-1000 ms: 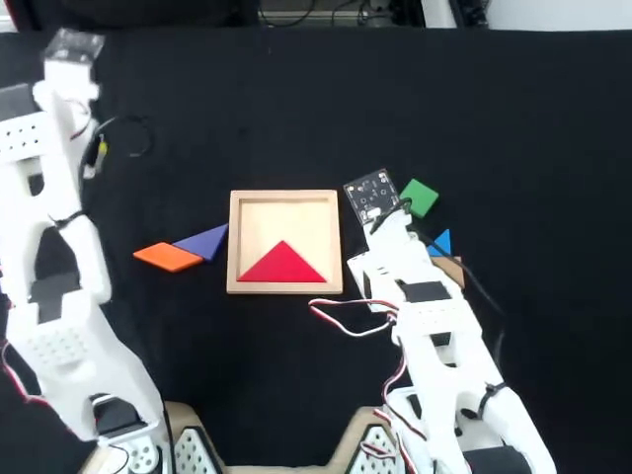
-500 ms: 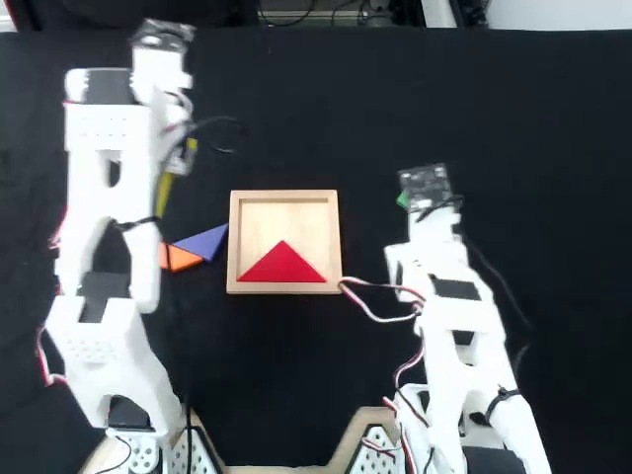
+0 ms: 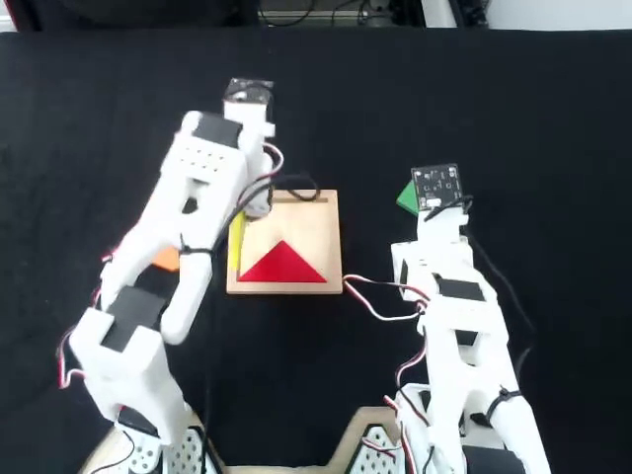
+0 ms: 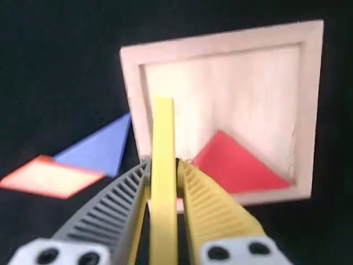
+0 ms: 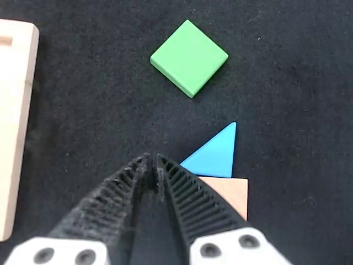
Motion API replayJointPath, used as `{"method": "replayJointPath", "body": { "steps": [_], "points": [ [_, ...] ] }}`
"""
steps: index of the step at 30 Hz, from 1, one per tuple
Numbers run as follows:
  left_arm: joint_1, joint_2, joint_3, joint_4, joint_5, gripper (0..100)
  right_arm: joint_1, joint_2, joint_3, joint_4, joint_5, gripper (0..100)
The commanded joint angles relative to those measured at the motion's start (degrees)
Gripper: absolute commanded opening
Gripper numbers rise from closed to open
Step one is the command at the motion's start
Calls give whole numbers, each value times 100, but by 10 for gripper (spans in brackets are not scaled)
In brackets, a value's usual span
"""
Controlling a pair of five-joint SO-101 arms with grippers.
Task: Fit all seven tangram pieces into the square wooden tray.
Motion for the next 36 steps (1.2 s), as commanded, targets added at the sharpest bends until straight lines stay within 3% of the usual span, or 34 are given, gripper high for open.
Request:
{"method": "replayJointPath", "body": {
  "steps": [1,9,19,27,32,36],
  "points": [
    [57,-615,1209,-1459,-35,28,70,-180,-330,-97,-35,12],
    [92,-615,2149,-2453,-167,28,-167,-171,-312,-97,-26,12],
    [57,-615,2396,-3051,-211,28,-167,-163,-303,-97,-26,12],
    [48,-615,2492,-3086,-668,32,-167,-163,-303,-88,-26,12],
    [4,-607,2580,-3112,-958,166,-167,-163,-303,-79,-26,12],
    [-40,-615,2563,-3165,-958,188,-167,-163,-303,-79,-26,12]
  ]
}}
